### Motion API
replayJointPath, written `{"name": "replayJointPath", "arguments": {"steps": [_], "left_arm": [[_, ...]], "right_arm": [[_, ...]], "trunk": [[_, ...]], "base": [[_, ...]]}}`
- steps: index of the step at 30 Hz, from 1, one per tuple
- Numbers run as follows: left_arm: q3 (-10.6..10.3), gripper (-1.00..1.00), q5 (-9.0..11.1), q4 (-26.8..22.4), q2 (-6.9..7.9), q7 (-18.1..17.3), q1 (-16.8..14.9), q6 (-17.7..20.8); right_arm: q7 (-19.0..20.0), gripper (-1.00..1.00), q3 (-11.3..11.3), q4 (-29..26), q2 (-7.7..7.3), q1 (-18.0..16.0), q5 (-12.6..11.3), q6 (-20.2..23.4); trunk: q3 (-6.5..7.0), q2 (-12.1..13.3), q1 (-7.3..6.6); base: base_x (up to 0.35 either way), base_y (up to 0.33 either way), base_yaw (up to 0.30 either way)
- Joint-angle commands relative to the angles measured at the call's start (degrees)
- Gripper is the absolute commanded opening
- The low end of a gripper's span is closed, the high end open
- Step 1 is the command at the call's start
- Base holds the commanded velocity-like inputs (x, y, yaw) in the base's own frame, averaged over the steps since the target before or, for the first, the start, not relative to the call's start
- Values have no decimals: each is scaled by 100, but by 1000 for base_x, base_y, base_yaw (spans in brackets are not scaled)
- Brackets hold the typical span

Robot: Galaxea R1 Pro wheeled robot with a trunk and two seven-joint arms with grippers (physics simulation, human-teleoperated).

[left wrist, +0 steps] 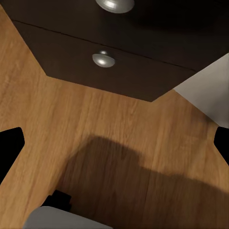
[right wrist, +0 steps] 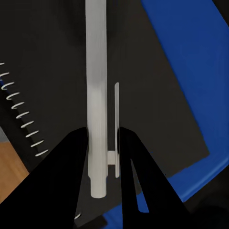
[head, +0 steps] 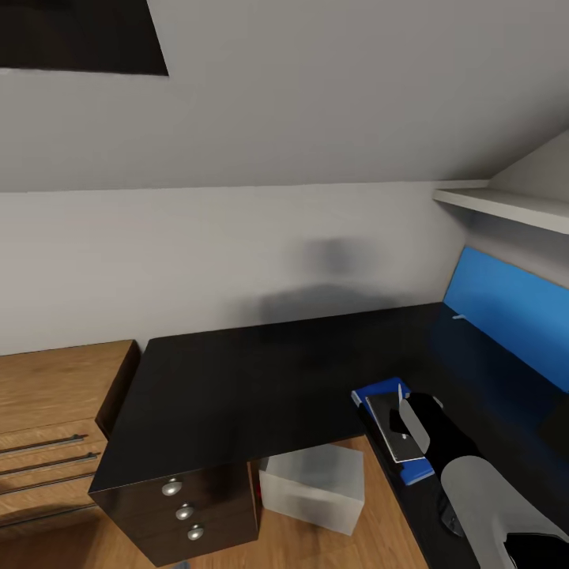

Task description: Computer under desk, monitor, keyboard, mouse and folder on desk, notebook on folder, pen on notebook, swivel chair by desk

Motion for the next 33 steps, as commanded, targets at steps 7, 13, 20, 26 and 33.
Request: {"name": "replayJointPath", "arguments": {"steps": [7,13,20,26,33], "left_arm": [[-4,100,48,1,0,1,-3,-15],[-4,100,52,1,-1,1,-3,-15],[-4,100,47,1,-2,-8,-3,-18],[-4,100,45,1,1,-14,-3,-16],[-4,100,47,1,2,-16,-3,-15]], "right_arm": [[-43,-100,1,-6,-1,-2,-66,11],[-43,100,1,15,0,-4,-66,11],[-43,100,-1,15,-1,-4,-66,11],[-43,100,-6,11,-1,-6,-66,11],[-43,100,-3,10,1,-2,-66,11]], "trunk": [[-8,-6,1],[-8,-6,1],[82,194,-109],[190,435,-241],[315,716,-394]], "base": [[0,0,0],[0,0,0],[0,0,0],[0,0,0],[0,0,0]]}}
